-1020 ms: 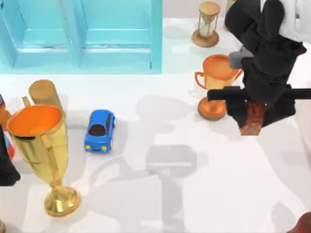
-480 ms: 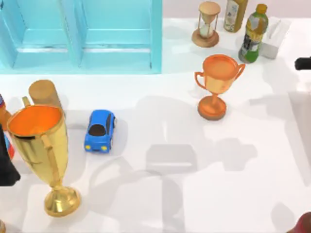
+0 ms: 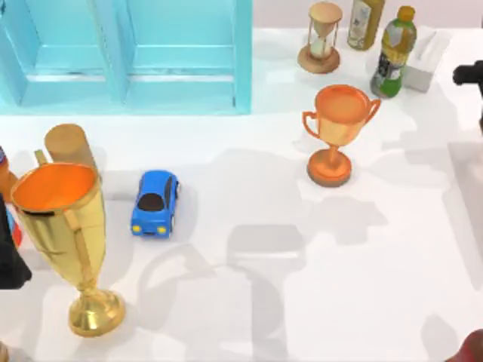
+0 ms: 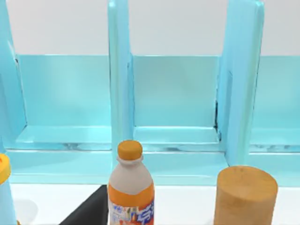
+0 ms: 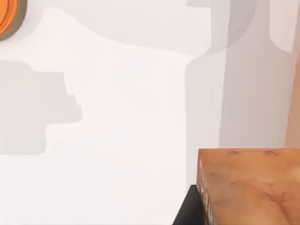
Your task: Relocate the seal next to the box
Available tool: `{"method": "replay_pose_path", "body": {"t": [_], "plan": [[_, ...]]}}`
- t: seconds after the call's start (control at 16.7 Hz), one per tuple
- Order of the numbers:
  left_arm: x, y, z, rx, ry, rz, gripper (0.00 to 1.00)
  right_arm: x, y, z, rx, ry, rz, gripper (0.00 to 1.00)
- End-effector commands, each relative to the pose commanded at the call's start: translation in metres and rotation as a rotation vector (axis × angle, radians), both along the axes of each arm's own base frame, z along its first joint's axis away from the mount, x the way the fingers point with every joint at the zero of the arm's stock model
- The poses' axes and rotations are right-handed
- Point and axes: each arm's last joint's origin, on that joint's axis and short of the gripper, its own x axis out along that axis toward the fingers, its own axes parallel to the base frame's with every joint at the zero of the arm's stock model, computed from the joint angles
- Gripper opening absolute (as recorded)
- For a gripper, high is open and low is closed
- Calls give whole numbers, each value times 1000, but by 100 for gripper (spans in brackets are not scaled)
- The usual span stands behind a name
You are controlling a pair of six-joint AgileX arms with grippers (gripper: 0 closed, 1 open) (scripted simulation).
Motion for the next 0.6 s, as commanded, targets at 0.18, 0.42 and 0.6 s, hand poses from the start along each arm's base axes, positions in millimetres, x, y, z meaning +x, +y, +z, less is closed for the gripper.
{"method": "replay_pose_path", "body": {"t": [0.18,0.42,0.6], "plan": [[0,0,0,0,0,0,100,10,3,-1,43,-104,19,0],[0,0,0,0,0,0,100,7,7,-32,34,-66,10,0],[0,0,0,0,0,0,100,-6,3,-62,-26,68,-14,0]]}}
